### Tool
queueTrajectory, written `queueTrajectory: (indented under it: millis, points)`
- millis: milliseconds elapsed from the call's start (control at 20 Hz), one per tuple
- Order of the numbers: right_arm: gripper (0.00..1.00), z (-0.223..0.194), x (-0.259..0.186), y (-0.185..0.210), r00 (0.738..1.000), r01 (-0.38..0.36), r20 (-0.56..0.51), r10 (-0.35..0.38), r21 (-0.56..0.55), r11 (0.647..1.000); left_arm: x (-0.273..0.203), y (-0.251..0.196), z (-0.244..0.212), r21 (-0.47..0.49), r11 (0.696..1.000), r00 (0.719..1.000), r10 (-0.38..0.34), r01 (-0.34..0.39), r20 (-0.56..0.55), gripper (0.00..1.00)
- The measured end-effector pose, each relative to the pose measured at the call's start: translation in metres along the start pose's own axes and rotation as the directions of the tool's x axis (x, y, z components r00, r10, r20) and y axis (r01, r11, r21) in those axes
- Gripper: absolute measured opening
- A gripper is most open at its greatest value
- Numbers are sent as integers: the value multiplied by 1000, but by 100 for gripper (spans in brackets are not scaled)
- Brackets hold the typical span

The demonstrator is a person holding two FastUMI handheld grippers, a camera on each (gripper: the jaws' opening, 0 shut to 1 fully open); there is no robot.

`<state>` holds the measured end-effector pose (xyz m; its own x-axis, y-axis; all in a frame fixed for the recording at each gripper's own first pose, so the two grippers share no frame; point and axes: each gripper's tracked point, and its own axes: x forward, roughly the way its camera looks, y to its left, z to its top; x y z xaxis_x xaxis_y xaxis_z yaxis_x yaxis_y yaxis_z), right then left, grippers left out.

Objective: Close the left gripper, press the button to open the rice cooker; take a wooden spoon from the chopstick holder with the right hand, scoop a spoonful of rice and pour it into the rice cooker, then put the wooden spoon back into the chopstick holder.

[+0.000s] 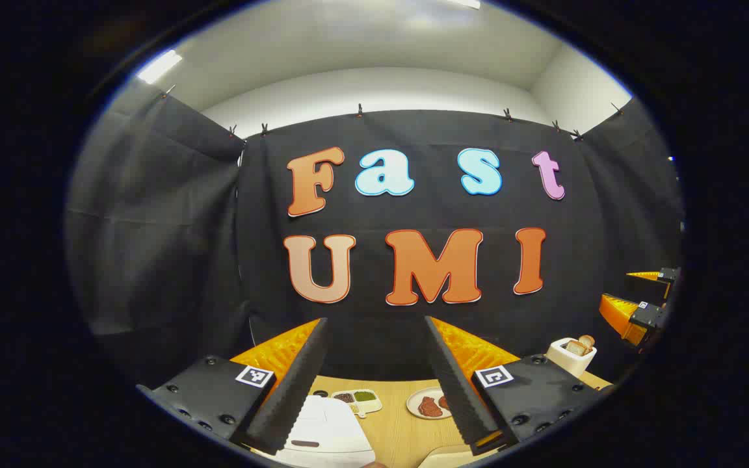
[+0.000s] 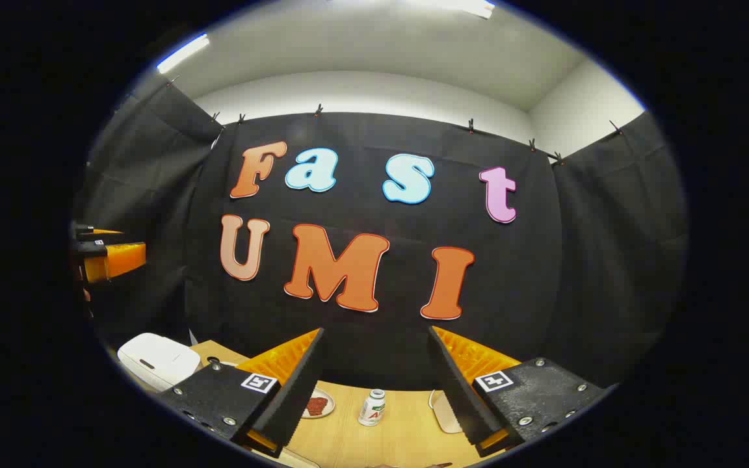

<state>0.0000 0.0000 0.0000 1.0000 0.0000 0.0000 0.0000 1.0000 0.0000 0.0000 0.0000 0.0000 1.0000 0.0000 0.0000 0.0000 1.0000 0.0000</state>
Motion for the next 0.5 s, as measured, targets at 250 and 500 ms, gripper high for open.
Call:
queueTrajectory:
  millis: [250,500]
  points:
    - [95,-12,-1,-11,1000,25,-18,-24,19,1000,5,24,-12,-17,999,999,49,-49,-18,97]
    - [95,1,-9,-20,999,52,15,-52,28,998,-5,51,-3,41,990,990,131,-133,56,98]
